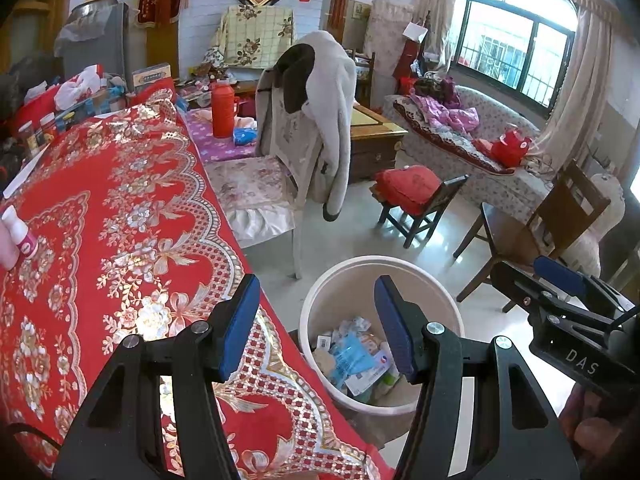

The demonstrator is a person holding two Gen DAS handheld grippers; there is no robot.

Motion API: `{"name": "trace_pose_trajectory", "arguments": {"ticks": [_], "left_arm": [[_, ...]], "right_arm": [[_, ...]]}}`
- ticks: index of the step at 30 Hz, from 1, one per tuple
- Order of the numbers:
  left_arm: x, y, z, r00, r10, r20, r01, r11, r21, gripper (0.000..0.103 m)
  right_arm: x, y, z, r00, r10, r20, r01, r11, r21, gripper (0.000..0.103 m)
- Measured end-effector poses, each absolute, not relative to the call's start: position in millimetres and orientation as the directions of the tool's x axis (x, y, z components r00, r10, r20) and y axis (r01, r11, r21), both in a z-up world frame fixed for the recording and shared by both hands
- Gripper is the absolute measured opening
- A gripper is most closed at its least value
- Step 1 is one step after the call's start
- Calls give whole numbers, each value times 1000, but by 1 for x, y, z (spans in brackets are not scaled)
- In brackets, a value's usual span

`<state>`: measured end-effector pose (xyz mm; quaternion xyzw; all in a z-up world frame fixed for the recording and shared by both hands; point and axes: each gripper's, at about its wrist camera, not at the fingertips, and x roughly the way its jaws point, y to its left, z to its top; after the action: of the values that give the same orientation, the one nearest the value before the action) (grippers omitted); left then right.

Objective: Collect trash

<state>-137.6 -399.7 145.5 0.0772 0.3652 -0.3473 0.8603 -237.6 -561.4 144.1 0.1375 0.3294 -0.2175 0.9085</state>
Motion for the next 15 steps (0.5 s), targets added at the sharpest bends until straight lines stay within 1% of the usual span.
{"name": "trace_pose_trajectory", "arguments": {"ticks": [15], "left_arm": [[-135,-399,145,491,-542,-682,655,746,-121,58]], "right_arm": [[-231,-566,143,686,-305,-661,484,869,102,75]]}}
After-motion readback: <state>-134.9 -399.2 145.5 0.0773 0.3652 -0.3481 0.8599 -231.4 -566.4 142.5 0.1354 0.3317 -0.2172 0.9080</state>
